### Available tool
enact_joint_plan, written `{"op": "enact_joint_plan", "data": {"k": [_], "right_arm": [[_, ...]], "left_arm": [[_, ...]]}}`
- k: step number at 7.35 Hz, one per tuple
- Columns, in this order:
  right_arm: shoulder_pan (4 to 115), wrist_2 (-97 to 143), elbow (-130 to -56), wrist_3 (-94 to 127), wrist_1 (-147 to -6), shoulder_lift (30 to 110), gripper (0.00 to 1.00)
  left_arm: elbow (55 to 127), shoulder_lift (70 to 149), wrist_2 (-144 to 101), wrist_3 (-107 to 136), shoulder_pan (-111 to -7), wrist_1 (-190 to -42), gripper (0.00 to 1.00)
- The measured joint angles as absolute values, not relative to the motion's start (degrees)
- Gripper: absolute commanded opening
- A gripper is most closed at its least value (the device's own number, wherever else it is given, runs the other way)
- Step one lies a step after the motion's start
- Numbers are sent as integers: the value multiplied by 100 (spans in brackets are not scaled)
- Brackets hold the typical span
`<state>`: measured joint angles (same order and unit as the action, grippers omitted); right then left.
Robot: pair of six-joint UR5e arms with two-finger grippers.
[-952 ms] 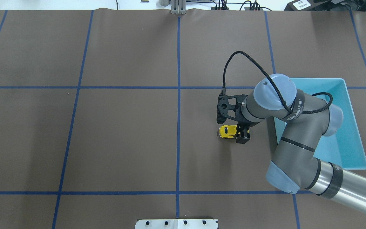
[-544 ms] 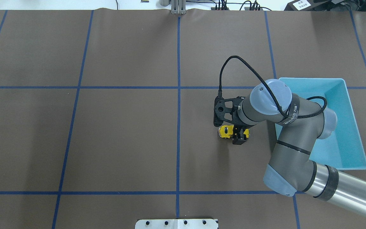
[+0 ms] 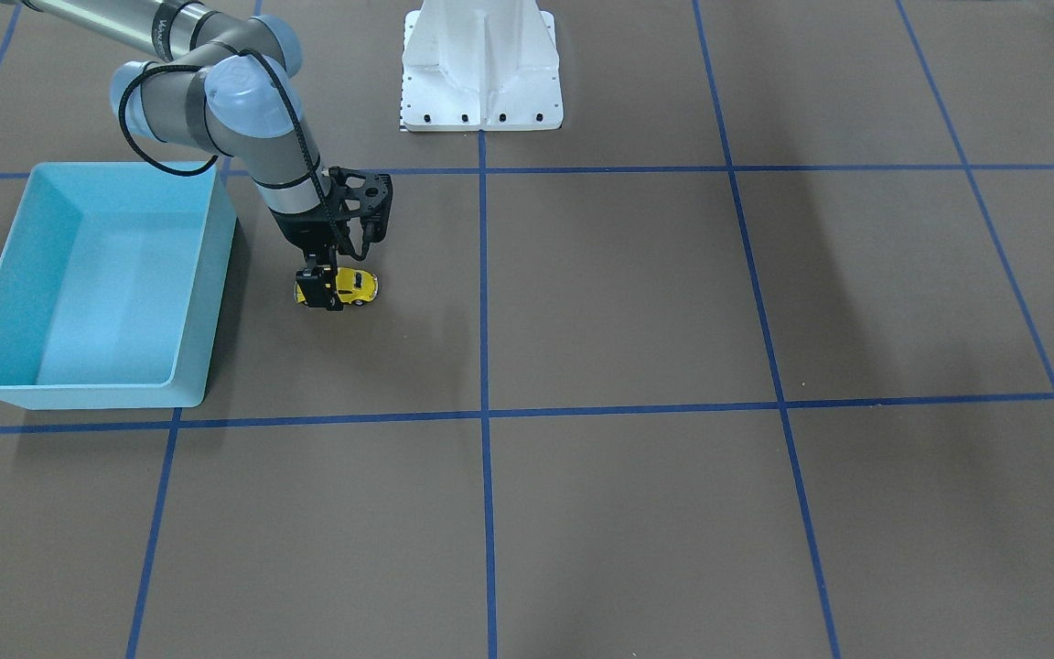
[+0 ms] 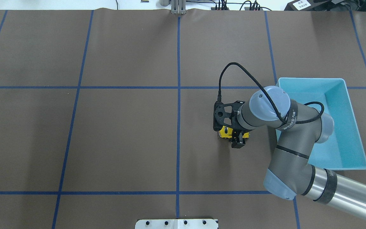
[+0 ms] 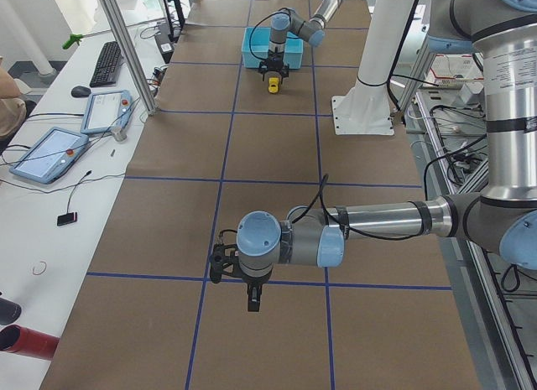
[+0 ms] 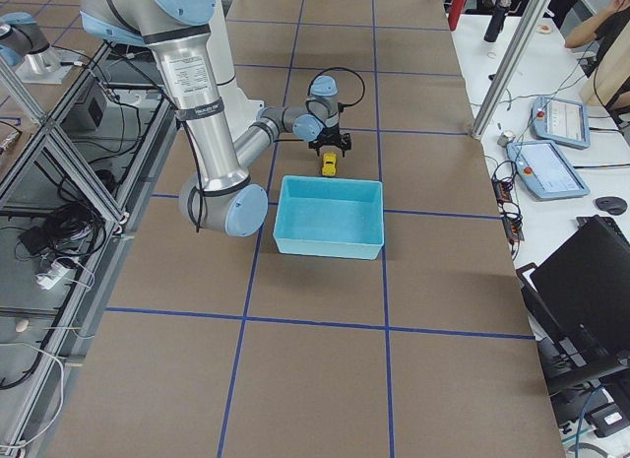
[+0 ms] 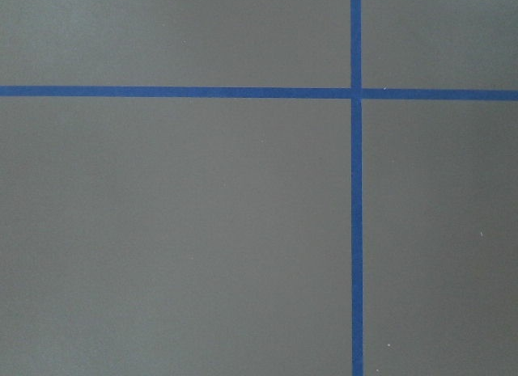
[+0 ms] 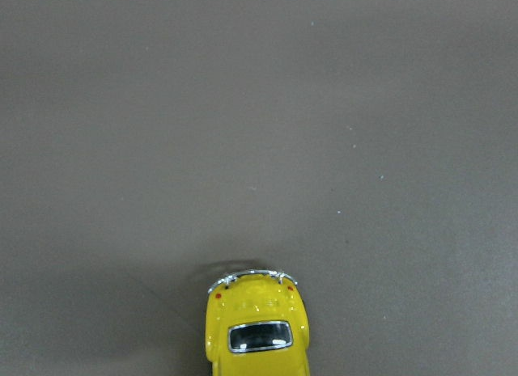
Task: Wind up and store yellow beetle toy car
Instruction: 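Close the right gripper around the yellow car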
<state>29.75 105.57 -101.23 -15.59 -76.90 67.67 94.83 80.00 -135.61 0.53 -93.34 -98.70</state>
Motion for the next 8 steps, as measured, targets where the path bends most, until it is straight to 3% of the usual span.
{"op": "enact_joint_plan", "data": {"k": [2, 3, 5, 6, 8], "right_arm": [[2909, 10554, -10095, -1511, -7620, 6828, 98], [2882, 10550, -10093, -1492, -7589, 6855, 87], [2833, 10545, -10090, -1395, -7568, 6870, 19], [2814, 10533, -10090, -1364, -7563, 6872, 0], [2792, 10507, -10118, -1312, -7565, 6859, 0]], "left_arm": [[9484, 8001, -13562, 53, -9336, -9870, 100], [9483, 7999, -13562, 53, -9336, -9870, 100], [9483, 7998, -13556, 53, -9335, -9870, 100], [9483, 7999, -13554, 53, -9334, -9870, 100], [9484, 8006, -13553, 53, -9334, -9870, 100]]}}
